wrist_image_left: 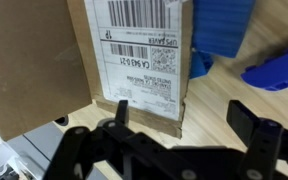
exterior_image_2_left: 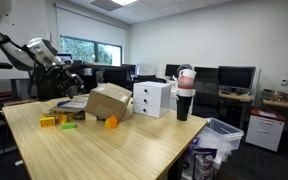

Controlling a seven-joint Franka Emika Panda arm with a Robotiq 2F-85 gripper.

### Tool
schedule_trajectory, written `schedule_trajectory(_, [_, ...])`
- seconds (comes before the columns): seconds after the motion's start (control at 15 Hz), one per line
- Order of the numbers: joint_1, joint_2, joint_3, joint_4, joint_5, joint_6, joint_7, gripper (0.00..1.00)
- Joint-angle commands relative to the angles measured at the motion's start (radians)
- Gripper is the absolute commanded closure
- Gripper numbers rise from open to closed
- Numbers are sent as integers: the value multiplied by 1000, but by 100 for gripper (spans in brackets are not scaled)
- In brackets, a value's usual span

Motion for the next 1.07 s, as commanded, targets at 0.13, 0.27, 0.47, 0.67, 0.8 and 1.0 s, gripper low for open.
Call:
schedule_trajectory(0.13, [-3,36,-20,23,-87,-18,26,0])
schedule_trajectory(0.27, [-2,40,-26,20,-123,-20,41,13])
schedule_trajectory(0.47, [-1,29,-28,16,-156,-15,59,38])
schedule_trajectory(0.67, [-1,14,-27,16,-178,-15,75,58])
schedule_trajectory(0.8, [1,3,-24,16,-181,-14,84,71])
schedule_trajectory(1.0, [-5,-2,-26,24,-158,-11,67,88])
